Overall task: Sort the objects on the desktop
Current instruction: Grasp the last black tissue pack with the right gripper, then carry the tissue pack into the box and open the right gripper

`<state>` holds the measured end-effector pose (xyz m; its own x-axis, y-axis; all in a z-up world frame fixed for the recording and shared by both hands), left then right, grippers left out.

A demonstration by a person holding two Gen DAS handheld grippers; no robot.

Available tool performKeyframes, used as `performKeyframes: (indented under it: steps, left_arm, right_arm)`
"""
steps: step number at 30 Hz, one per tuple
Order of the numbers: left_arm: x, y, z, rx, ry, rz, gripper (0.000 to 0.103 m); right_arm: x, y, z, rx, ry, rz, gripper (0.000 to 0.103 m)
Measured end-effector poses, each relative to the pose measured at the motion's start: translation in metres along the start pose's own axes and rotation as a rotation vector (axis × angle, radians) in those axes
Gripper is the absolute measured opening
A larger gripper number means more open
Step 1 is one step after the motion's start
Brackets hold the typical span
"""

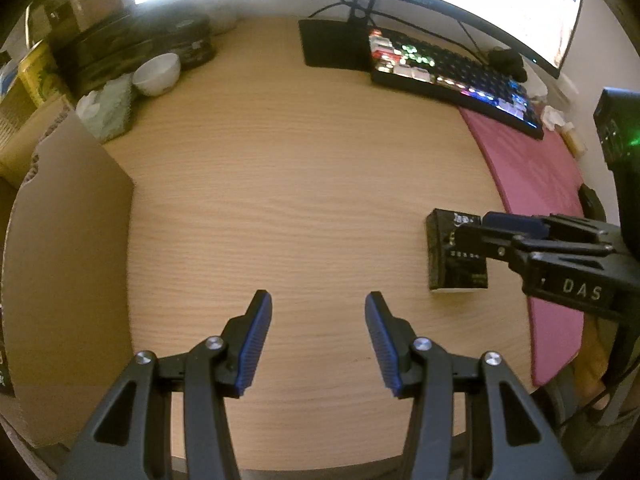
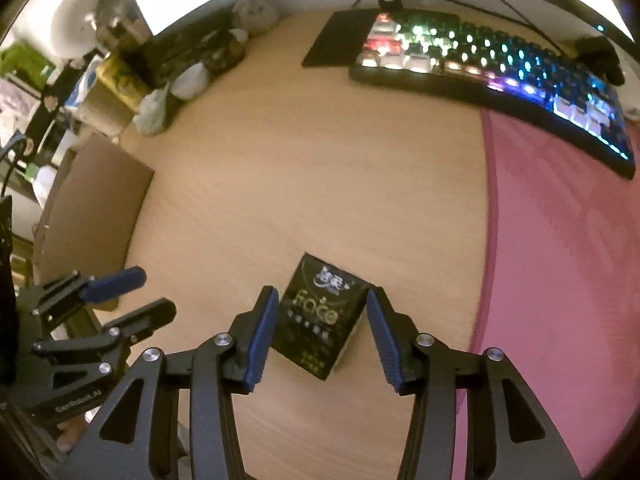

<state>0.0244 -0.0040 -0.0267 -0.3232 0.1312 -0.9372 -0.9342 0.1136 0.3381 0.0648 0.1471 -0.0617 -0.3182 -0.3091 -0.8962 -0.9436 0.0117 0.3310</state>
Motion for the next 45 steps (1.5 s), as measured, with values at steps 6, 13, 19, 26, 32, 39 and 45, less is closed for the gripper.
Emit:
performKeyframes:
  steps: [6, 13, 19, 26, 32, 39, 45]
  left_arm:
    - [0.004, -0.002, -0.006, 0.000, -0.004, -0.013, 0.053]
    - [0.000, -0.003, -0.014, -0.016, -0.006, -0.004, 0.053]
    - [-0.013, -0.004, -0.023, -0.032, -0.008, 0.027, 0.053]
    - [-0.025, -0.010, -0.033, -0.051, -0.005, 0.049, 0.053]
    - [-0.048, -0.014, -0.046, -0.073, 0.007, 0.088, 0.053]
    - [-0.108, -0.028, -0.089, -0.176, 0.079, 0.201, 0.053]
    - [-0.138, -0.053, -0.141, -0.298, 0.182, 0.246, 0.054]
  right_arm:
    - [0.019, 0.001, -0.009, -0.003, -0.007, -0.035, 0.048]
    - [0.026, 0.002, -0.025, -0.086, -0.080, -0.041, 0.046]
    - [0.028, 0.000, -0.041, -0.157, -0.116, -0.054, 0.044]
    - [0.042, -0.009, -0.062, -0.248, -0.217, -0.068, 0.039]
    - [0.035, 0.000, -0.083, -0.291, -0.136, -0.055, 0.021]
    - [0.017, 0.038, -0.172, -0.482, 0.050, -0.029, 0.021]
    - [0.014, 0.060, -0.254, -0.621, 0.165, 0.004, 0.021]
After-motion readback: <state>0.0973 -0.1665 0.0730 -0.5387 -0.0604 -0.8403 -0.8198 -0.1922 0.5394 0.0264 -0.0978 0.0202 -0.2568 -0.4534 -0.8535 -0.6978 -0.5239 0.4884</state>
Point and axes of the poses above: each gripper's, at about its wrist camera, not at the fingertips, and x roughly the way its jaws point, z to its right, y to its top, the point moved 2 cm from there along x, roughly the way its jaws point, and after that the axes turned 1 degree about z, right-handed, at the moved point
